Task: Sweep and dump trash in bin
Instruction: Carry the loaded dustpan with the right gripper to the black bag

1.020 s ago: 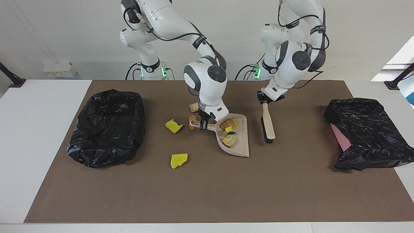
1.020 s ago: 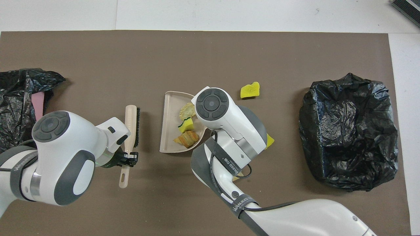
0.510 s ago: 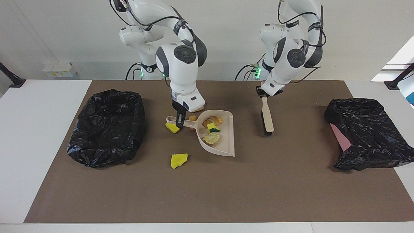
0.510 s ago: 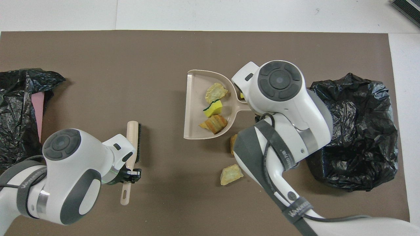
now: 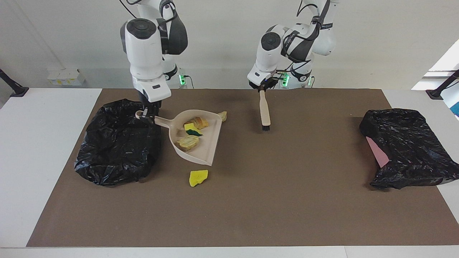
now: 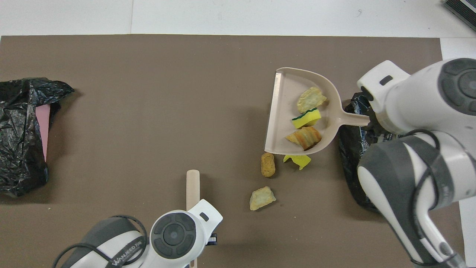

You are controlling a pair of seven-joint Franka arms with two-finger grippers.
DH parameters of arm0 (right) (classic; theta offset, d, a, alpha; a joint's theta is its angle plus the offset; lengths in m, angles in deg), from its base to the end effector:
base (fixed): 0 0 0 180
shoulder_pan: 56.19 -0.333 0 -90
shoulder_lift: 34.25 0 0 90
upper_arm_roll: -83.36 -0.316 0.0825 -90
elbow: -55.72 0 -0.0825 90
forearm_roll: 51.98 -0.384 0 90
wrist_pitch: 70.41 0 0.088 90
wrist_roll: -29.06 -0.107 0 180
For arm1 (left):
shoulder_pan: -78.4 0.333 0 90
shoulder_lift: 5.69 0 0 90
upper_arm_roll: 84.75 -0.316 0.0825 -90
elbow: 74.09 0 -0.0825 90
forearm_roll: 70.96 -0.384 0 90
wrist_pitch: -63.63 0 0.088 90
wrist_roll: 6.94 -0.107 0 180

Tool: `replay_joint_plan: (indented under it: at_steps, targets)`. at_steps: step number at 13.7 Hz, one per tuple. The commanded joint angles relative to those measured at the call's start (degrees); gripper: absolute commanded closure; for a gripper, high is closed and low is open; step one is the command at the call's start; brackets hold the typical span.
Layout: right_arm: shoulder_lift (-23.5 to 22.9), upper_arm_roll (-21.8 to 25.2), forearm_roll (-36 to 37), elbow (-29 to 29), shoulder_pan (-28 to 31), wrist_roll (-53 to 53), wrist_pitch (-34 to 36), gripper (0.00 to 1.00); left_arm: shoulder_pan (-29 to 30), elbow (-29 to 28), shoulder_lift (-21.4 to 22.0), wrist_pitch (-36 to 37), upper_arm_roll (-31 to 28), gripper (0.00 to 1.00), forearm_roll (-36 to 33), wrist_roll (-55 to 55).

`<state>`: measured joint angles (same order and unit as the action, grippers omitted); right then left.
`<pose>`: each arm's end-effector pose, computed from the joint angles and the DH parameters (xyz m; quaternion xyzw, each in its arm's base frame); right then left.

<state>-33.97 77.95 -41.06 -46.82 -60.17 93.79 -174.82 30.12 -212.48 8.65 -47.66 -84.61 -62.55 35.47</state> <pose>0.5609 0.0772 0.5463 0.7810 0.6173 -0.0266 0.0909 0.2770 -0.3272 0.3897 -0.9916 0.0179 0.1238 0.0335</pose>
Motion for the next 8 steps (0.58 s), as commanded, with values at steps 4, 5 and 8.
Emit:
replay_joint_plan:
  at_steps: [4,5,8]
  targets:
    - [3.15,-0.30,-0.38,-0.99,12.49,-2.74,7.71,1.00,-9.90,-8.97,0.78,-16.64,-1.02,1.00,4.05,8.83]
    - [3.32,-0.30,-0.03,-0.82,13.03,-6.77,10.51,1.00,-10.08,-10.04,0.60,-18.94,-1.02,1.00,5.29,8.57]
    - [4.29,-0.21,1.11,-0.90,13.82,-17.24,16.94,1.00,-10.25,-9.70,0.16,-18.79,-1.10,0.16,5.39,8.48]
